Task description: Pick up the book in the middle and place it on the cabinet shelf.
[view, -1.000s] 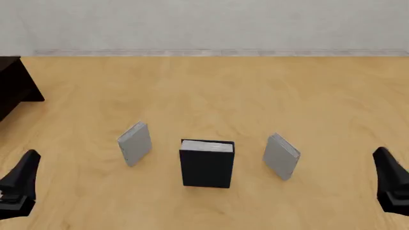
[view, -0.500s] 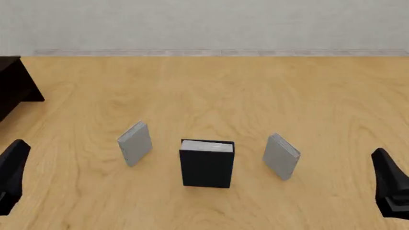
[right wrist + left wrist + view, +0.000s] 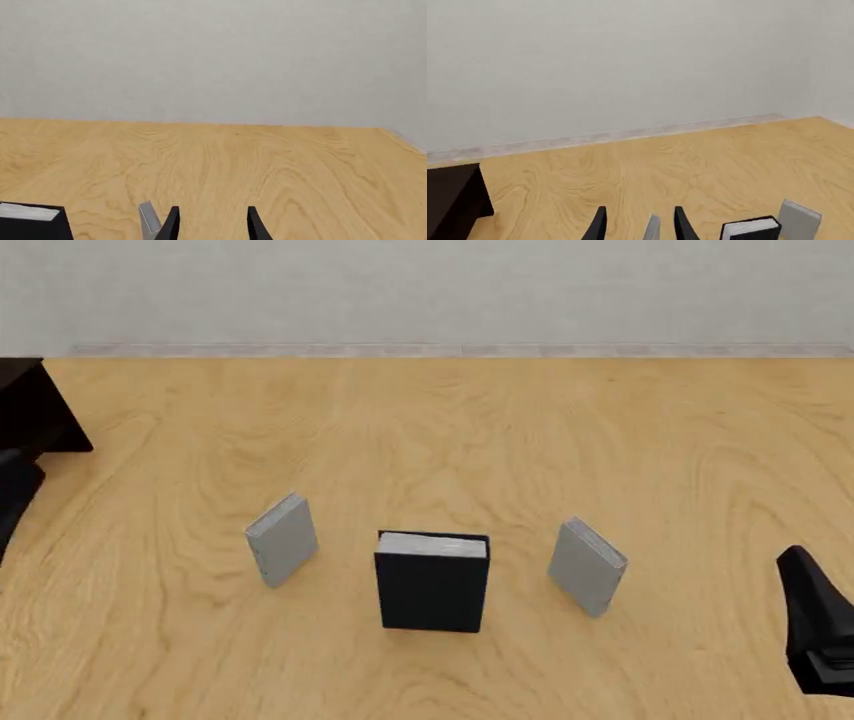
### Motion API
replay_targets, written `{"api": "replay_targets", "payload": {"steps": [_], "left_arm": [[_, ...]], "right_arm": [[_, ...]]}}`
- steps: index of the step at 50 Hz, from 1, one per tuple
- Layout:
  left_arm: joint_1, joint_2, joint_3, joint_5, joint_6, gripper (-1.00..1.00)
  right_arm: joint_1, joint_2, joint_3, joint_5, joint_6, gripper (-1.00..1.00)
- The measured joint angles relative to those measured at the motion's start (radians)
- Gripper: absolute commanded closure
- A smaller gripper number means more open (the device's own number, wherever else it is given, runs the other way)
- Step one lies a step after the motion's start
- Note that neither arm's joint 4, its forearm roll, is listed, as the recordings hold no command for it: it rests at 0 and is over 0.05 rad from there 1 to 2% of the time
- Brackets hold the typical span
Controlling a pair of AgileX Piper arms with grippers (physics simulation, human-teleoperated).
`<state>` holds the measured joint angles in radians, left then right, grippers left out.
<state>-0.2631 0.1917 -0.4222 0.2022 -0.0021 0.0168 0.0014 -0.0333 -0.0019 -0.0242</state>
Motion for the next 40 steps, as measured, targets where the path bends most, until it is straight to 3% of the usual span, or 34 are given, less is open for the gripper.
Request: {"api": "replay_targets", "payload": {"steps": [25, 40], "left_arm": [[-0.361, 0.454, -0.219, -0.013, 0.207, -1.00], [-0.471, 0.693, -0.398, 0.062, 0.287, -1.00]], "right_arm": [[0.052, -0.001, -0.015, -0.014, 0.027, -1.00], [0.061, -0.001, -0.018, -0.016, 0.029, -1.00]]}}
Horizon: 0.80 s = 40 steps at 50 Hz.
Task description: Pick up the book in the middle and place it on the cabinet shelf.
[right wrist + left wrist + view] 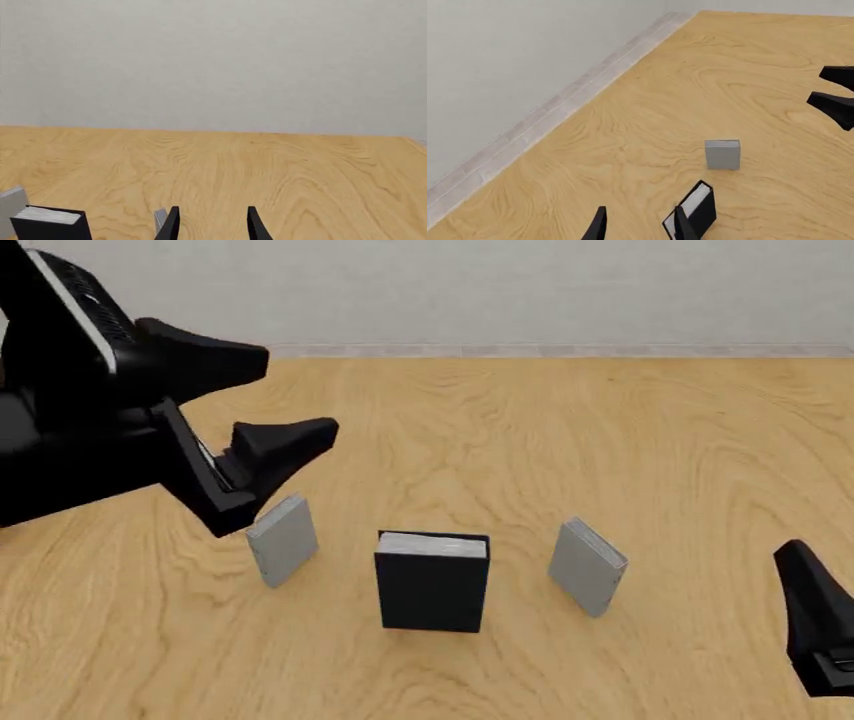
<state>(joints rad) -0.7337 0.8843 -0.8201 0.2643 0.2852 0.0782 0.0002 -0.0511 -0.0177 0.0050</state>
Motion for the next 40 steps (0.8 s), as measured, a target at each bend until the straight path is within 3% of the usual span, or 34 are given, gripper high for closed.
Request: {"api": "replay_targets", "payload": {"steps": [23, 40], "left_arm": [[-0.087, 0.311, -0.277, 0.190, 0.096, -1.00], [-0.072, 0.488, -0.363, 0.263, 0.215, -1.00]], "right_arm": [[0.007, 0.000, 0.000, -0.002, 0.002, -1.00], [0.013, 0.000, 0.002, -0.002, -0.018, -1.00]]}}
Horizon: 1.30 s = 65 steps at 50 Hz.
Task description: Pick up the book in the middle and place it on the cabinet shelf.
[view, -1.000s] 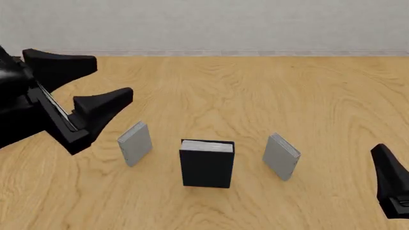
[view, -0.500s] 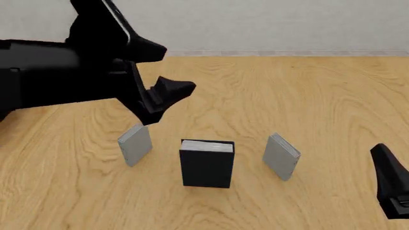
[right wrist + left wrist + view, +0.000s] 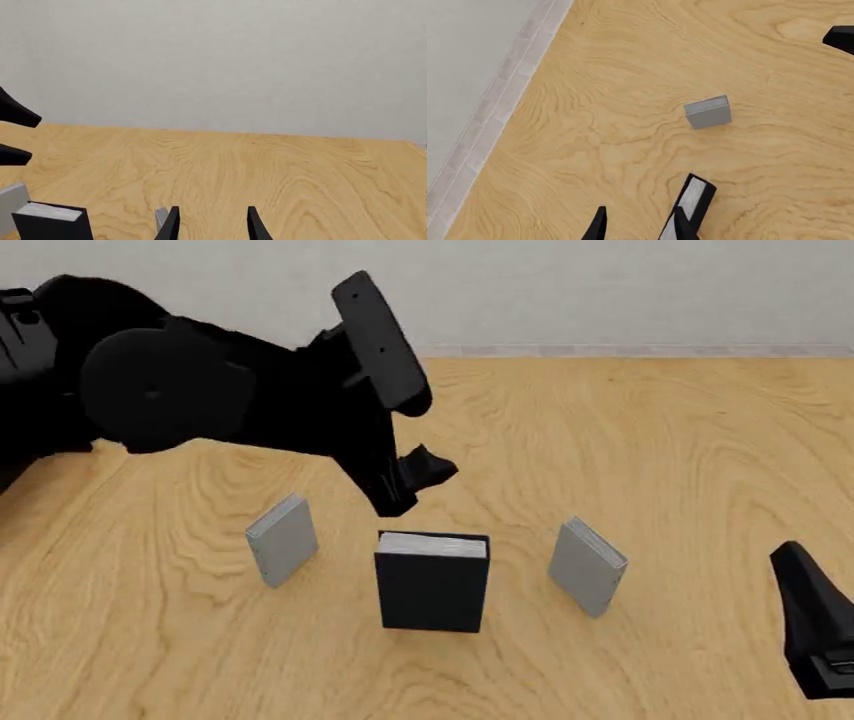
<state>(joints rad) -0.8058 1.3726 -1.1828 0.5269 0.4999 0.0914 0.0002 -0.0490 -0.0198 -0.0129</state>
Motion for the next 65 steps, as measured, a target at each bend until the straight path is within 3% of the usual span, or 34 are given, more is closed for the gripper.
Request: {"api": "replay_targets", "payload": {"steps": [27, 65], "left_arm": [[0.013, 0.135, 0.013, -0.002, 0.044, -1.00], [-0.052, 0.143, 0.104, -0.011, 0.002, -1.00]], "right_arm": [[0.006, 0.000, 0.002, -0.001, -0.017, -1.00], [0.019, 0.000, 0.008, -0.001, -0.036, -1.00]]}}
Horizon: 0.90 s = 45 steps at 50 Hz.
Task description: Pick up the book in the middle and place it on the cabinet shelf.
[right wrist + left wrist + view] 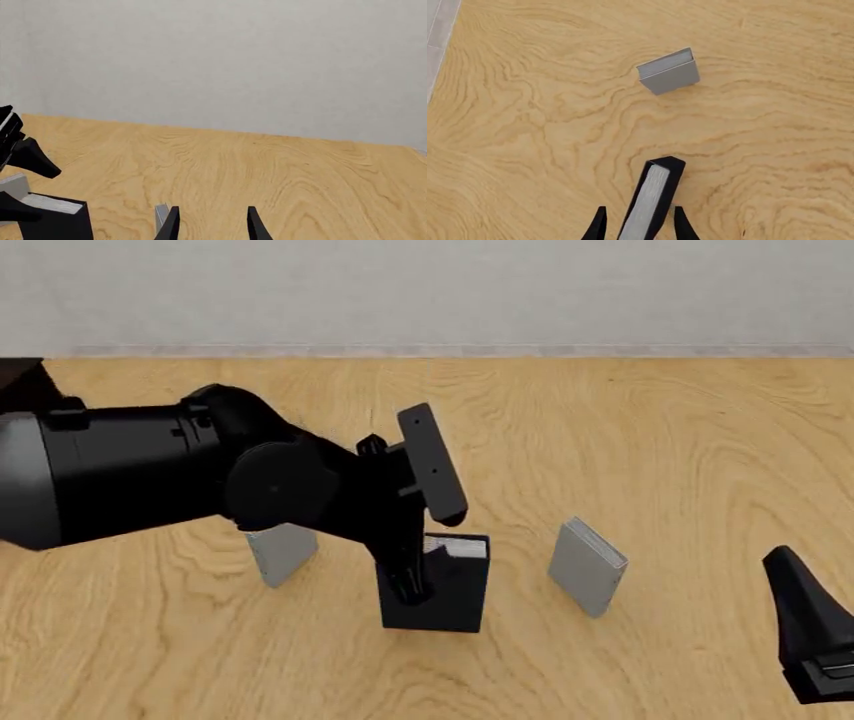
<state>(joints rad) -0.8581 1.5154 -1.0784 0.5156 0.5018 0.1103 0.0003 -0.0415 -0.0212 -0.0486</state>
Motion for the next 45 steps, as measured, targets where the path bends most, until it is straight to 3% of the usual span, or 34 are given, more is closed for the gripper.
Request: {"api": "replay_targets", "payload": {"steps": [44, 45], "left_arm": [[0.047, 0.108, 0.139, -0.146, -0.052, -1.00], [0.048, 0.107, 0.141, -0.147, -0.052, 1.00]], "right_arm": [[-0.008, 0.000, 0.002, -0.007, 0.006, -1.00], [-0.008, 0.000, 0.002, -0.007, 0.006, -1.00]]}}
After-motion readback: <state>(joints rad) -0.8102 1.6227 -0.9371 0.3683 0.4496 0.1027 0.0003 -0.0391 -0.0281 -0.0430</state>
